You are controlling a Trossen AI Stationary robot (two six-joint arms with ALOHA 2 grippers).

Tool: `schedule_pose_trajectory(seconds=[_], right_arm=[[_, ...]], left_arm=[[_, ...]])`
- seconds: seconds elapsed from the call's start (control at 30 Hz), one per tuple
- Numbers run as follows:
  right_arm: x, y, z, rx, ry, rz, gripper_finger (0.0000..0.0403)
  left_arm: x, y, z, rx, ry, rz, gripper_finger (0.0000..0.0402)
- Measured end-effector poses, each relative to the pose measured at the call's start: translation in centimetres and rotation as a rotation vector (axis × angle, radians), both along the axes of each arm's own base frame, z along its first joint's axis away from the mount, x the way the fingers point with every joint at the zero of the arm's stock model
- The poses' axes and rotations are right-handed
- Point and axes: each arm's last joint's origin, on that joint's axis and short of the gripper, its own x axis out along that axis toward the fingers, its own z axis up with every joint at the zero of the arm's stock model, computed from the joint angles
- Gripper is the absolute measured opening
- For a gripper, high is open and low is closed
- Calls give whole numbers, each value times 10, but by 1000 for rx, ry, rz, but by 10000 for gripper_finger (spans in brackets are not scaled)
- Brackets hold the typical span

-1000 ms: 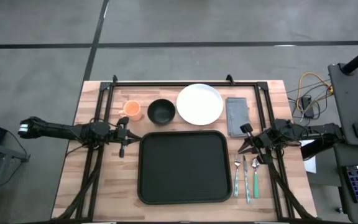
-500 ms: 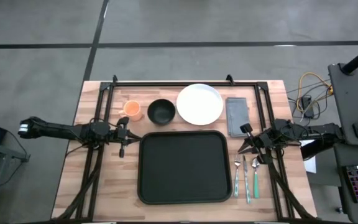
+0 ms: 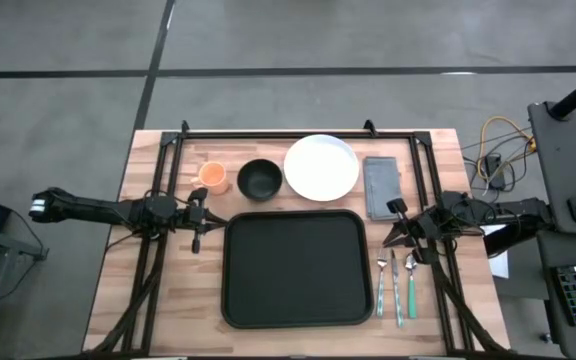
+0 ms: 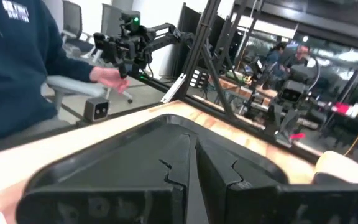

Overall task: Set up tray
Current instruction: Put the orange mug on the black serving tray

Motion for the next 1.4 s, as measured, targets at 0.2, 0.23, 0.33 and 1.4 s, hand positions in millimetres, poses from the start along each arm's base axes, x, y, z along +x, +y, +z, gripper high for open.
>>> schedule_pose_trajectory(seconds=[0.2,0.23,0.33,1.4], right_arm=[[0,0,0,-14,-8,0,18],[0,0,0,-14,-8,0,18],[0,0,0,-13,-8,0,18],[0,0,0,19,10,1,18]], left_arm=[[0,0,0,0,-5,0,0],[0,0,1,0,-12,1,0],[1,0,4,-1,-47,2,0],[-9,2,89,21,-872,46,0]])
